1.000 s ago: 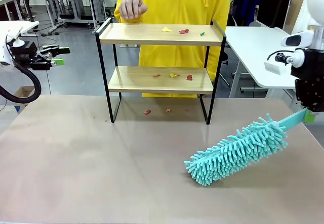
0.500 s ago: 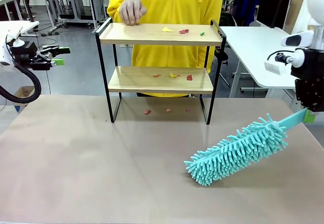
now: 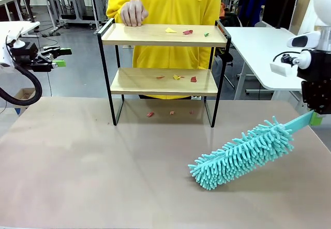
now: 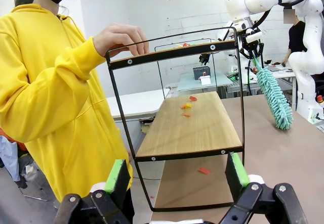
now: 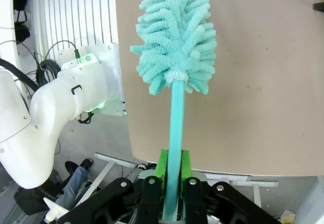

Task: Clean the shelf.
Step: Clean the specific section of the Shelf indicated by the human with the Duster.

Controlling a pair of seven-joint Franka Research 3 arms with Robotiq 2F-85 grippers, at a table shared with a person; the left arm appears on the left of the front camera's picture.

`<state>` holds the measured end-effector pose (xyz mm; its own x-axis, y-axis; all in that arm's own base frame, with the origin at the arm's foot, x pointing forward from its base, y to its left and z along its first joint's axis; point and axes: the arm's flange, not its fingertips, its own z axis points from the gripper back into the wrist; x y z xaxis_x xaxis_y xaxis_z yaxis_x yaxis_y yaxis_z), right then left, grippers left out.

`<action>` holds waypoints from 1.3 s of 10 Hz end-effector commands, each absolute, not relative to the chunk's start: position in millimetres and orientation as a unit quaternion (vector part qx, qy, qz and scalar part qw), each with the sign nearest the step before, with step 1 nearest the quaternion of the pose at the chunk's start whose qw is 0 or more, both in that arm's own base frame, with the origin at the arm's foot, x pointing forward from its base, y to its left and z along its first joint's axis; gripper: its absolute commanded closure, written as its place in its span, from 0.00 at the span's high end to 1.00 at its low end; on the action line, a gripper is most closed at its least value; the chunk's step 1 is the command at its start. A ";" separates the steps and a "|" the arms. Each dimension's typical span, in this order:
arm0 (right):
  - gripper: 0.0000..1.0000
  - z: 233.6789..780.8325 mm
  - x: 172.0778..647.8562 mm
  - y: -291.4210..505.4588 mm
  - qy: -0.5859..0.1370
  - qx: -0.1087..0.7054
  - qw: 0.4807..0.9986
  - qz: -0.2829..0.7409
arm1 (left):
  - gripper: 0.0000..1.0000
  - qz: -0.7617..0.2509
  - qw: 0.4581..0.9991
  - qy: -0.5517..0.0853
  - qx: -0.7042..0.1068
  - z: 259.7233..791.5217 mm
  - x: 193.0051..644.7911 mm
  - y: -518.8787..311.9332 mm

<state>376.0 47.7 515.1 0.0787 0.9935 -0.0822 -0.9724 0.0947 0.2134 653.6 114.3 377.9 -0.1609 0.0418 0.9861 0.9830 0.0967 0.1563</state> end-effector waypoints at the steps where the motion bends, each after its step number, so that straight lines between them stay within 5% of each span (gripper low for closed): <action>1: 0.13 517.3 373.4 44.9 0.109 0.044 0.733 0.670 | 1.00 -0.504 0.468 -0.573 -0.446 380.2 652.6 114.1; 5: 0.13 515.1 376.0 47.7 0.103 0.051 0.733 0.671 | 1.00 -0.504 0.468 -0.573 -0.446 380.2 652.6 114.1; 13: 0.13 606.2 276.3 240.9 -0.117 0.101 0.820 0.551 | 1.00 -0.504 0.468 -0.573 -0.446 380.2 652.6 114.1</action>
<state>280.4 218.8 611.1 0.3113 0.9067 0.2845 -0.9502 0.3010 0.0807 653.7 114.0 378.0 -0.1611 0.0417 0.9861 0.9830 0.0962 0.1565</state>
